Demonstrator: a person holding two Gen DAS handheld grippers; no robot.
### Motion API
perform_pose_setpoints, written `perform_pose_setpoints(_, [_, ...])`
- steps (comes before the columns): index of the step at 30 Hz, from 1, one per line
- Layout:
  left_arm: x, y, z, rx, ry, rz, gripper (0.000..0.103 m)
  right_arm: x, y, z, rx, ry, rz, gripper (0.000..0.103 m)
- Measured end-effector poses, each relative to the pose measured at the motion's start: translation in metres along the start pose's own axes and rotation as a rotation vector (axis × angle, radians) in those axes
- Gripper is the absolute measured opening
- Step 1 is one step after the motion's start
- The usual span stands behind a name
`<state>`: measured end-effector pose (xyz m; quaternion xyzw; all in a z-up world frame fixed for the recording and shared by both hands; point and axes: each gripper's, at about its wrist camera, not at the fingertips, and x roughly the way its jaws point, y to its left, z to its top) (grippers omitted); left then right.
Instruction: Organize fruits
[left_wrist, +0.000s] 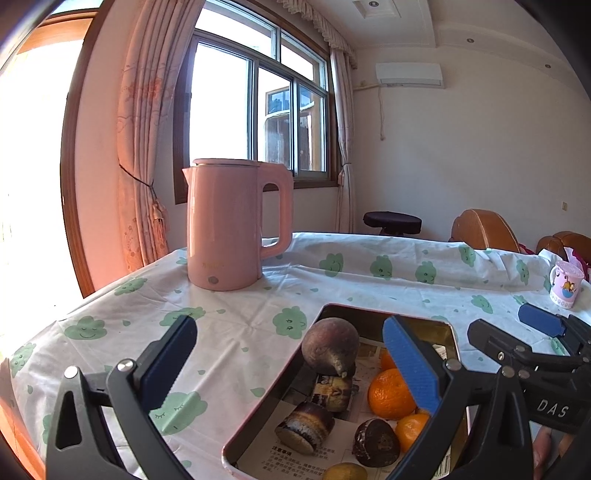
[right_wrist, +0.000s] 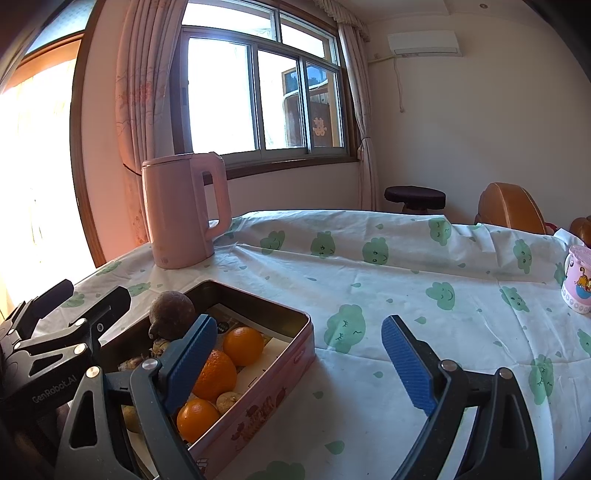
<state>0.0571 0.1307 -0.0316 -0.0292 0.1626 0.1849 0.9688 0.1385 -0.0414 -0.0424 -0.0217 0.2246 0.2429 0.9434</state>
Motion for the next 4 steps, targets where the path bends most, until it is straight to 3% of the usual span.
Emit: perform_pose_setpoints(4, [0.0022,-0.0005,0.0004,0.004,0.008,0.0,0.103,-0.0008,-0.0007,-0.0002,0.002,-0.005,0.001,0.092])
